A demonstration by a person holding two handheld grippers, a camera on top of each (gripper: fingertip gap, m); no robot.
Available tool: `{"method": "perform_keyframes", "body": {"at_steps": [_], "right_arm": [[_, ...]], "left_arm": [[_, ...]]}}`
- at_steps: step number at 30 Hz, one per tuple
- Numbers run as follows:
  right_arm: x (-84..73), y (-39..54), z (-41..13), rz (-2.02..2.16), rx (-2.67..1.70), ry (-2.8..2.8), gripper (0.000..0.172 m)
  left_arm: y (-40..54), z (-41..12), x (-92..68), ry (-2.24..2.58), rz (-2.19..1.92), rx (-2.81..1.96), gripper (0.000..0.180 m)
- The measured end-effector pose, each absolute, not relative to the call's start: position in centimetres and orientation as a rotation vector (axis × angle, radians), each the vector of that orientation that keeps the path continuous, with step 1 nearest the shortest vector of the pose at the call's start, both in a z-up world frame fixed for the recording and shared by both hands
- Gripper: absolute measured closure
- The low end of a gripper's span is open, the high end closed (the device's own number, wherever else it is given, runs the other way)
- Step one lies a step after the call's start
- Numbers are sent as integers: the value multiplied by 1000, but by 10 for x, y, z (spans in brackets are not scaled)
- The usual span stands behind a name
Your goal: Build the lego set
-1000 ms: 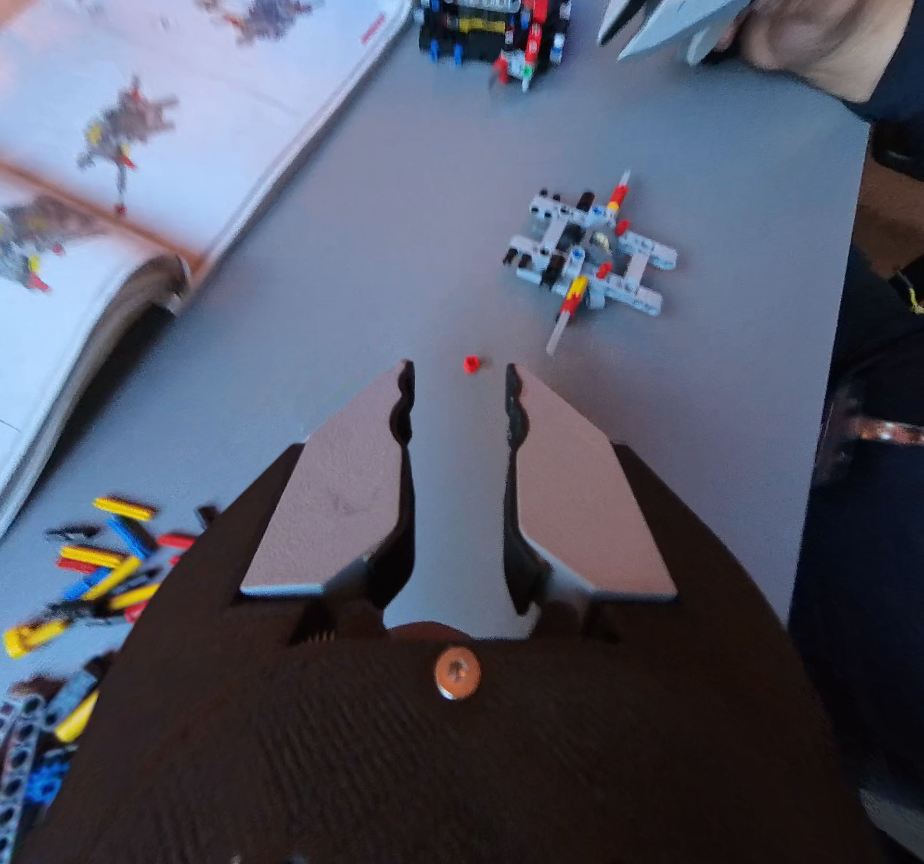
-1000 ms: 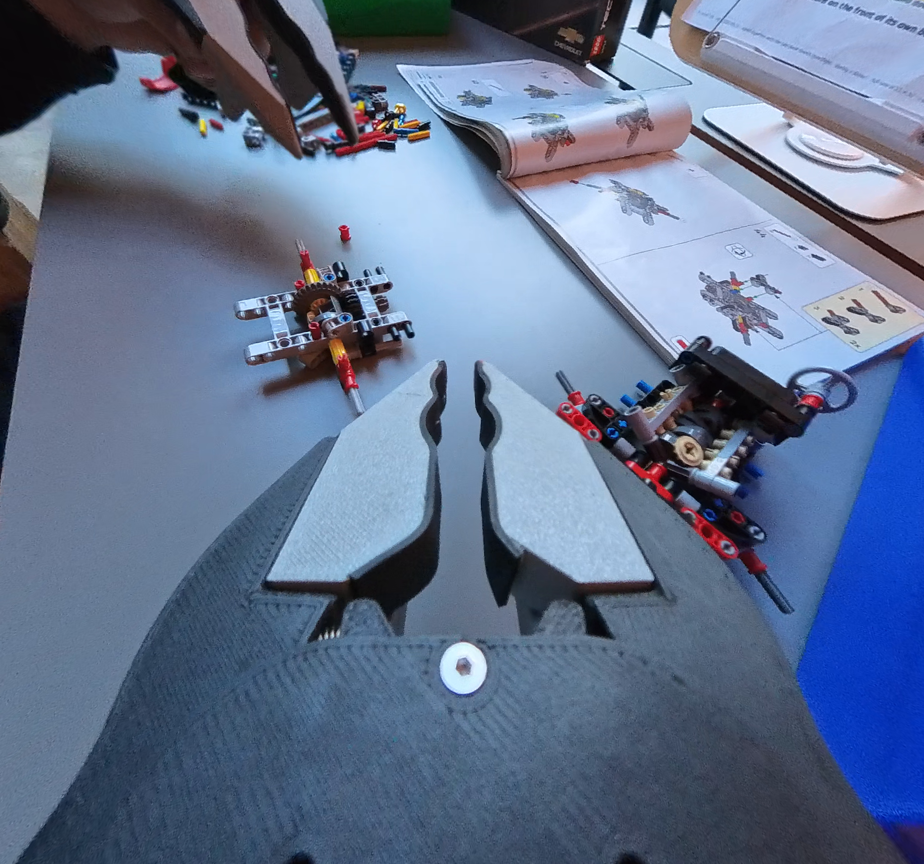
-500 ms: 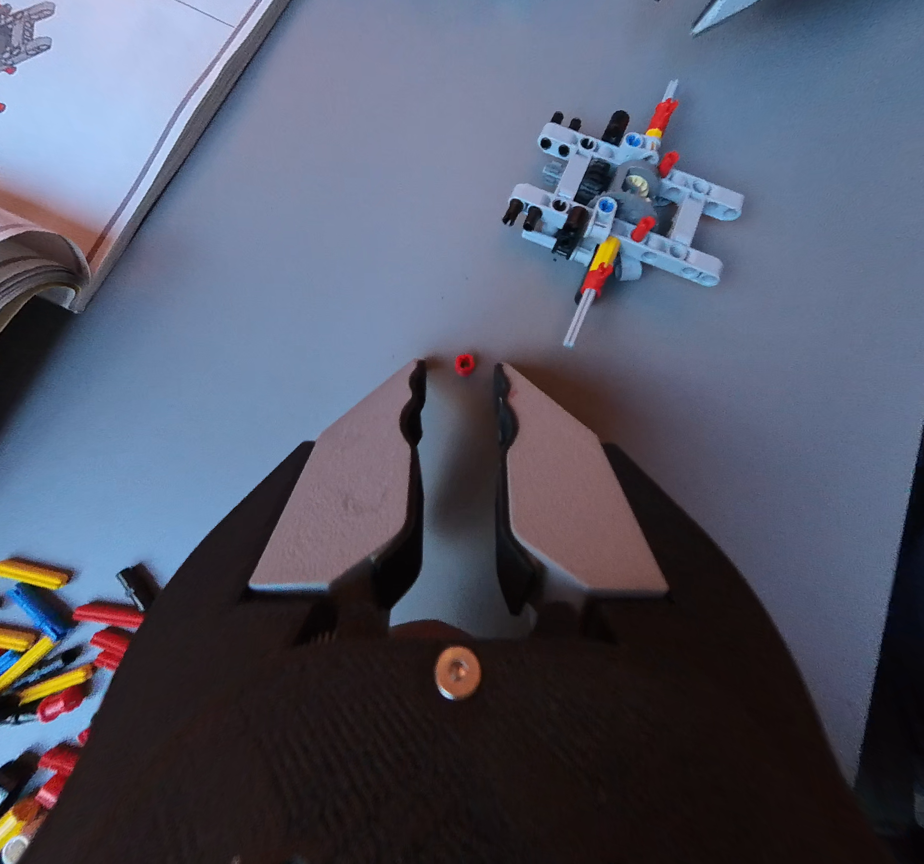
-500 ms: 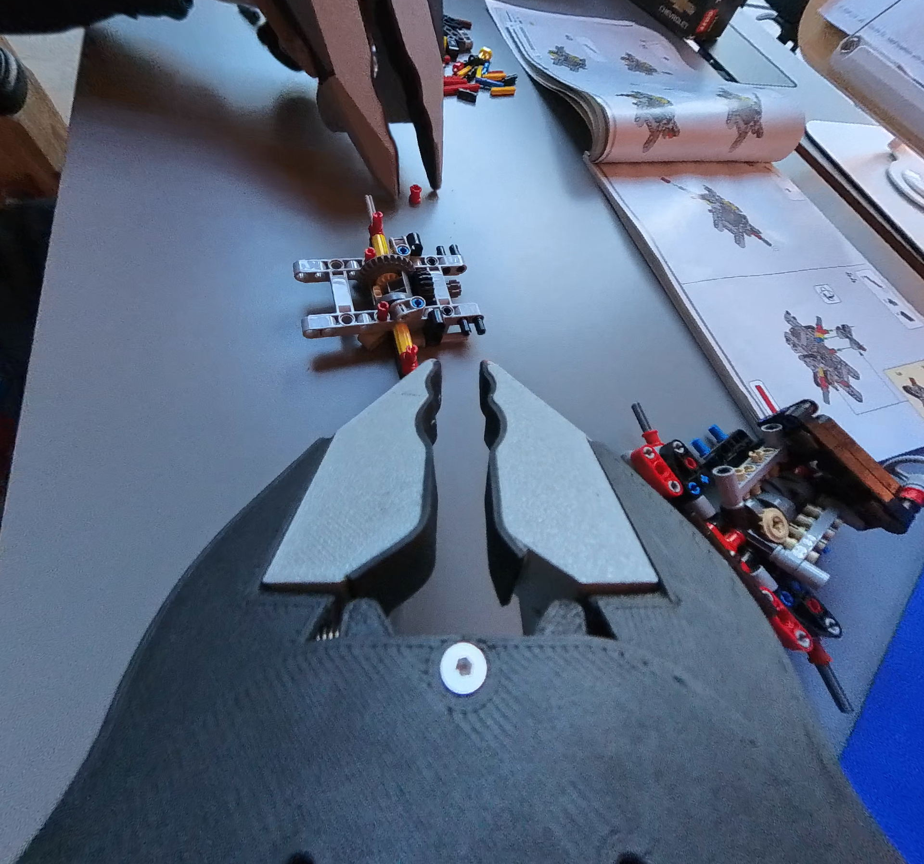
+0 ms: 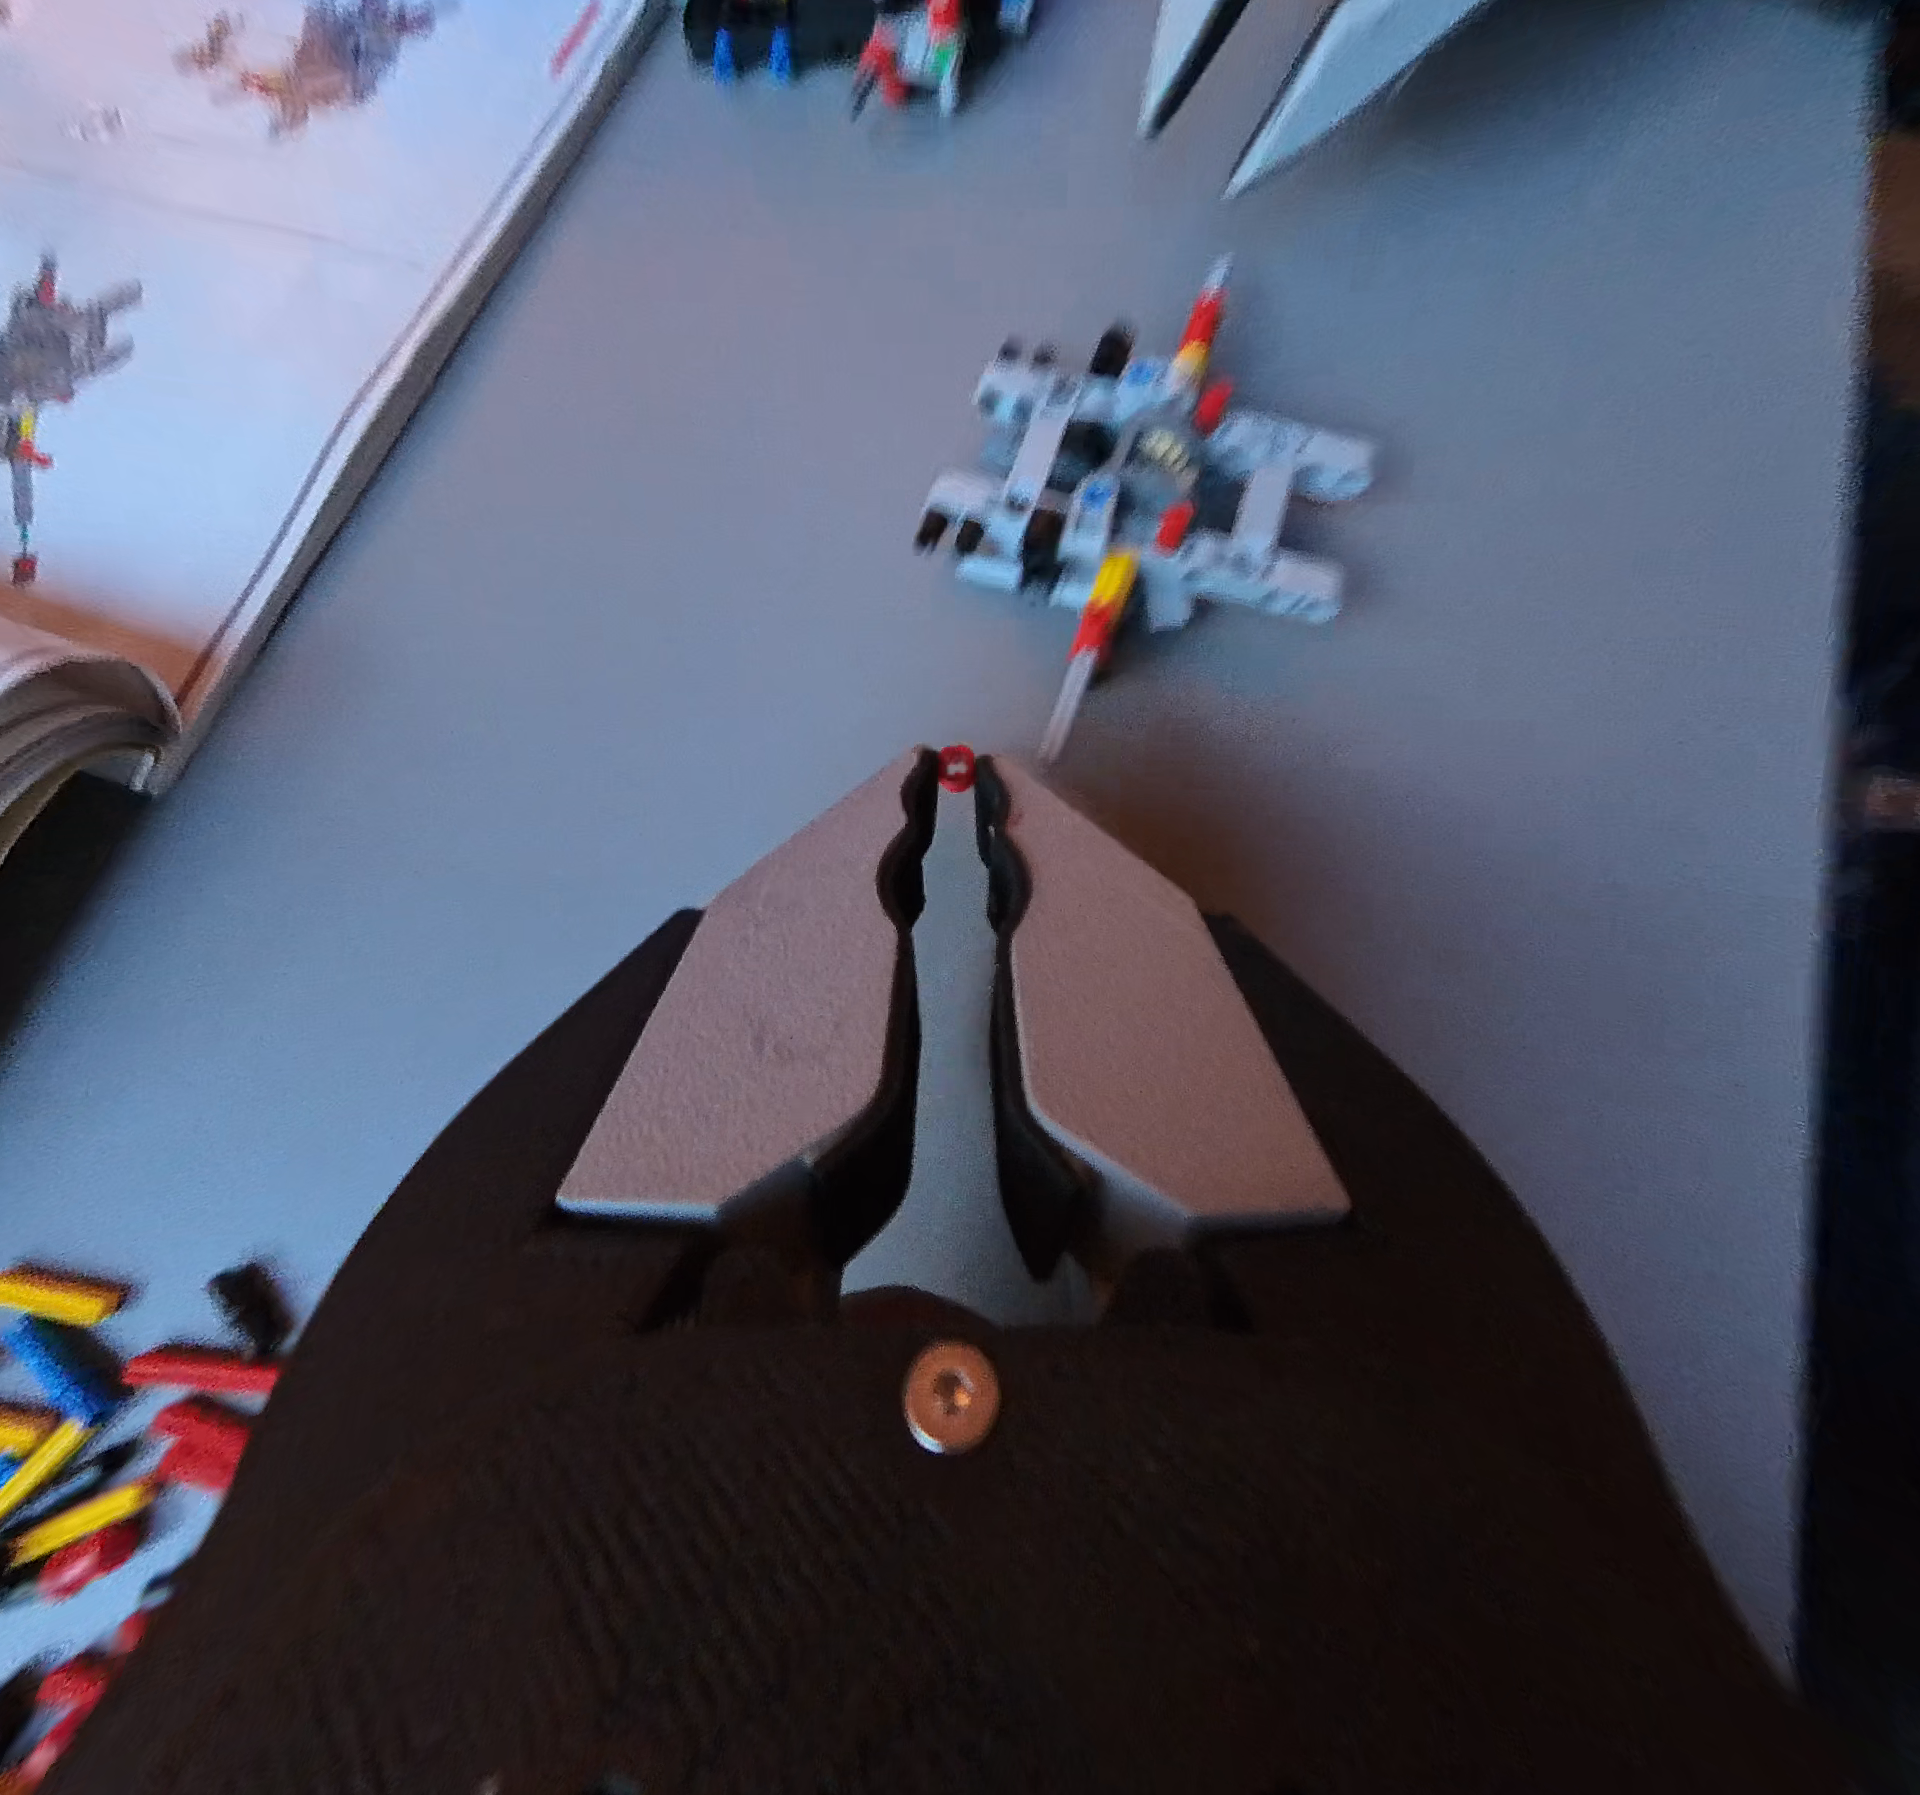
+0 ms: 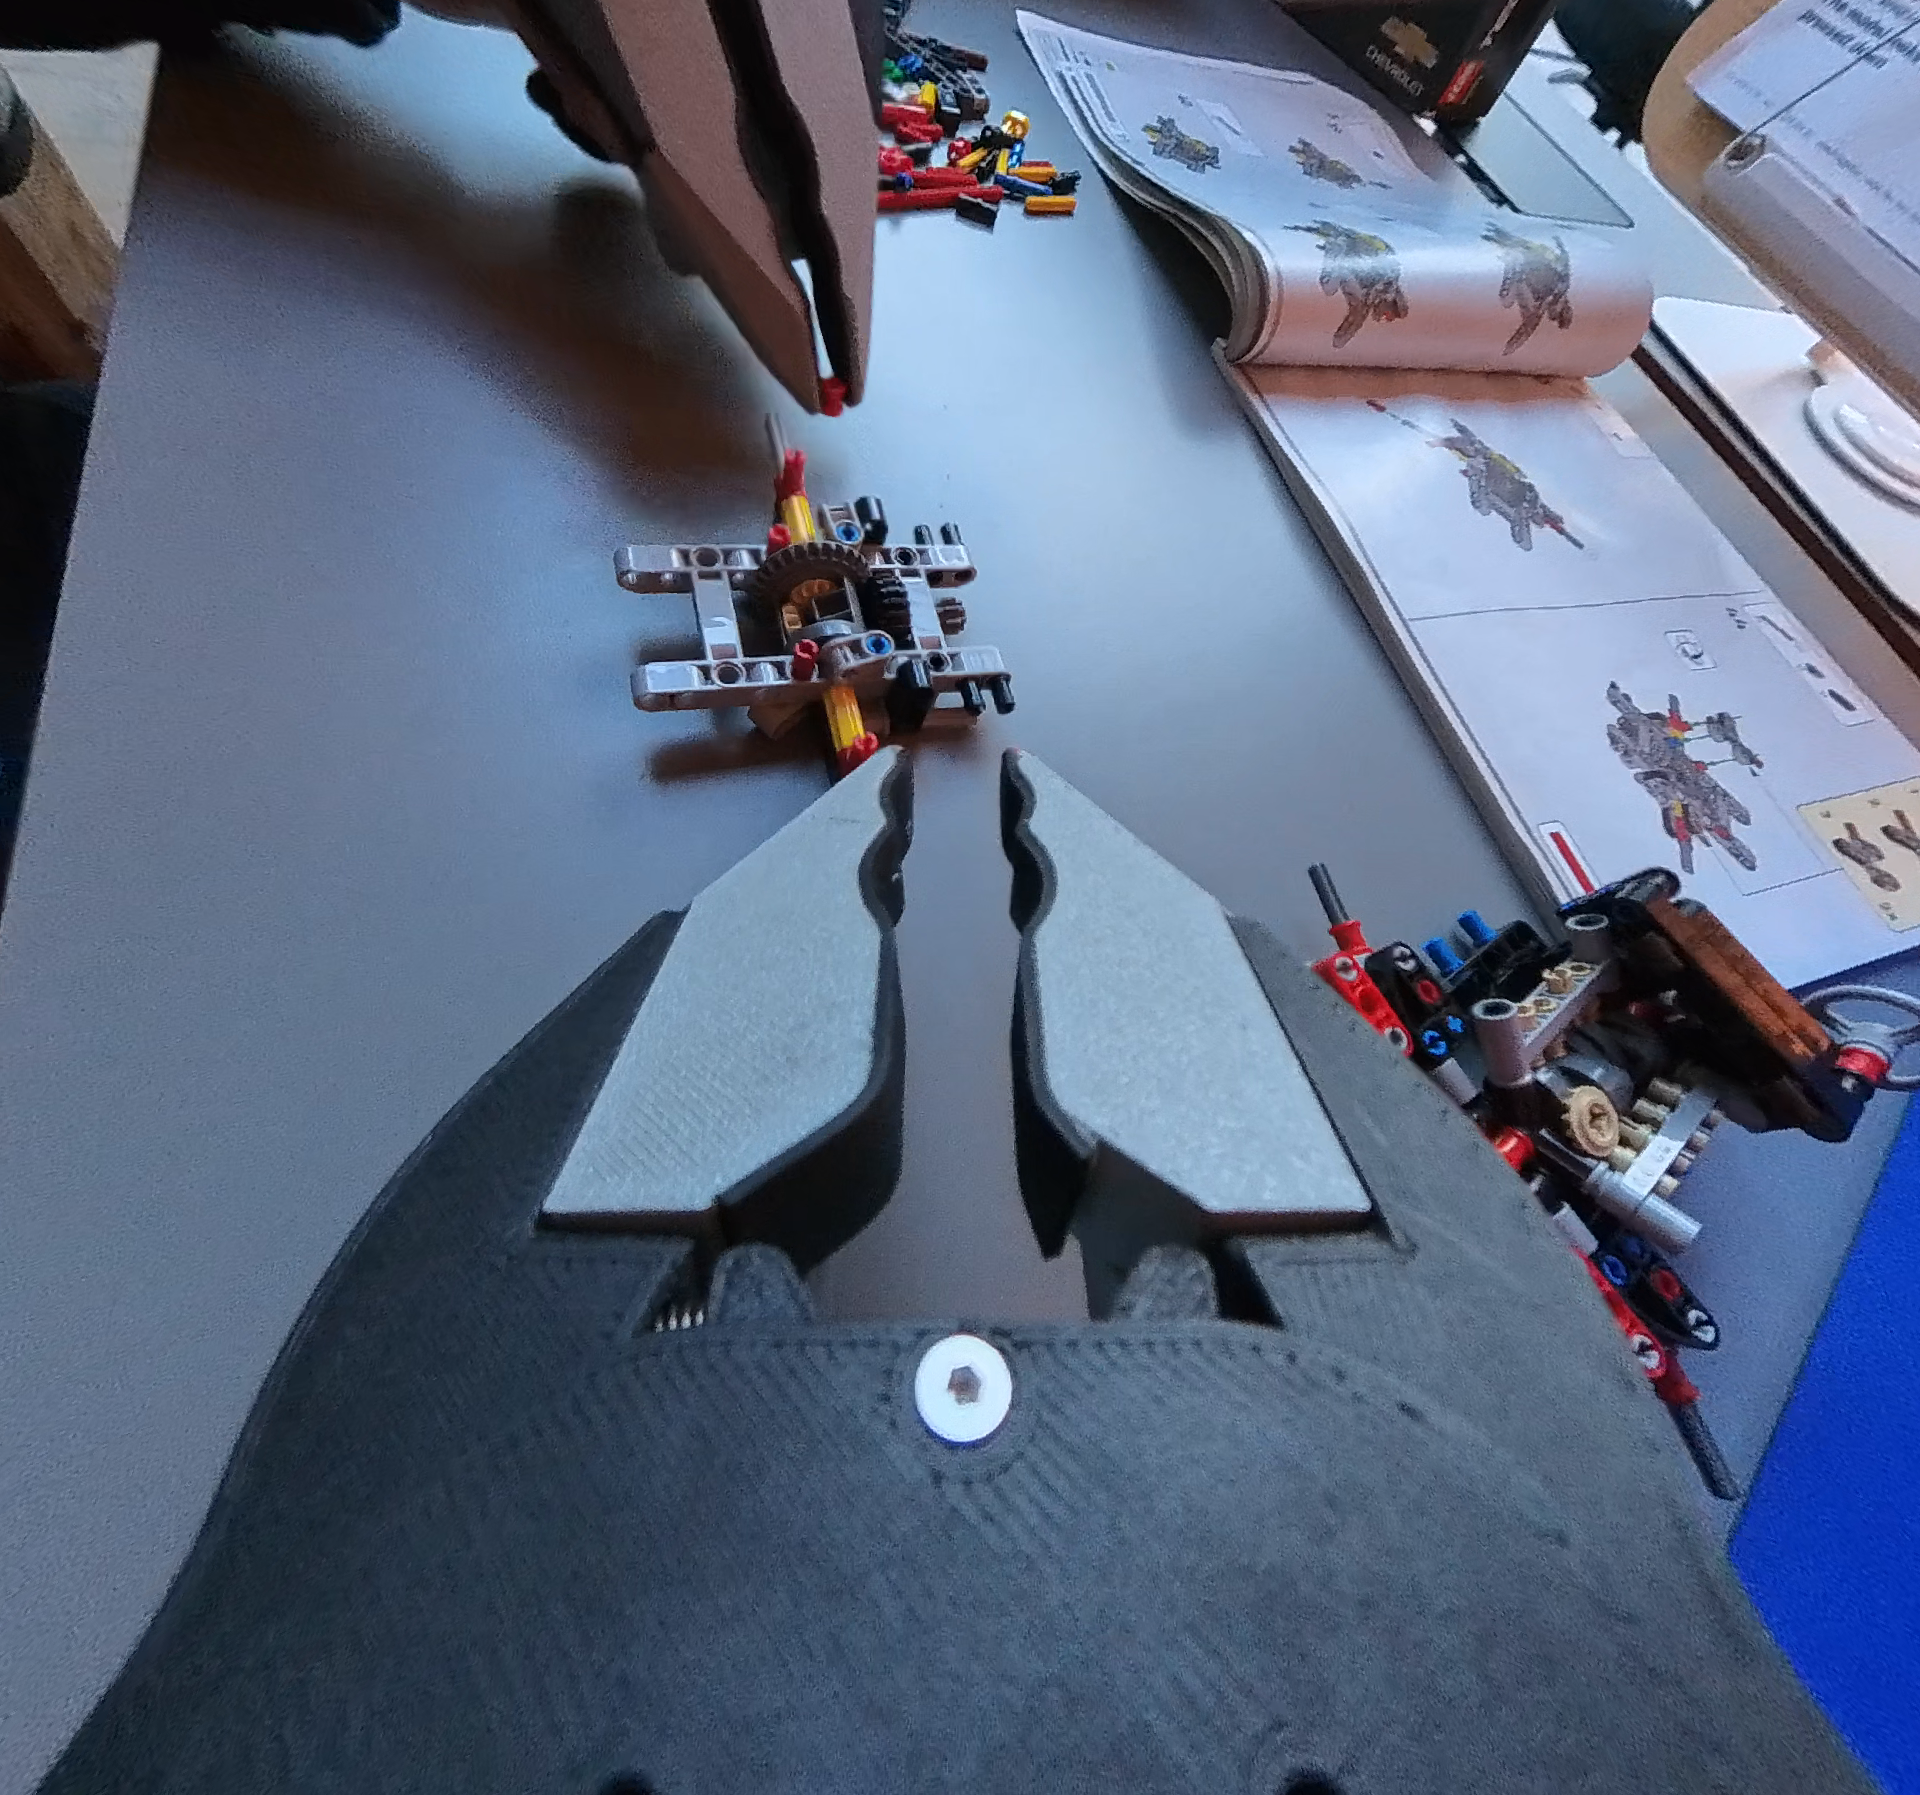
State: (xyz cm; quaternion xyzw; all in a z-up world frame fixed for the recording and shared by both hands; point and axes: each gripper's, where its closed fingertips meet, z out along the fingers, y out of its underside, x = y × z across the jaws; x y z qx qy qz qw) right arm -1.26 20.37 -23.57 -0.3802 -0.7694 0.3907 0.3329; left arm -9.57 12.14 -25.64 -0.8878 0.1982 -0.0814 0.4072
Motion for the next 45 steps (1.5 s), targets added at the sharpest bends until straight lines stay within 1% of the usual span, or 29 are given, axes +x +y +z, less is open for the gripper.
{"method": "perform_keyframes", "body": {"at_steps": [4,6,8,10,14,23,30,38,45], "right_arm": [[-16,205,-230,952,-960,-1959,157],[-17,213,-231,919,-982,-1934,158],[-17,224,-232,927,-1043,-1906,154],[-17,233,-228,962,-1091,-1860,151],[-13,244,-221,979,-1129,-1792,152],[-4,250,-219,907,-1139,-1749,153],[0,247,-221,923,-1141,-1762,152],[-3,241,-223,901,-1103,-1793,153],[-7,186,-207,961,-891,-1827,156]], "left_arm": [[131,-222,-77,370,-305,-2058,176],[134,-229,-86,300,-263,-2049,176],[133,-238,-97,253,-189,-2098,176],[133,-231,-104,246,-65,-2051,176],[131,-233,-105,275,75,-2047,176],[126,-220,-99,356,254,-1931,176],[124,-215,-97,320,212,-1908,176],[118,-202,-89,293,31,-1832,177],[114,-179,-57,350,-246,-1671,177]]}}
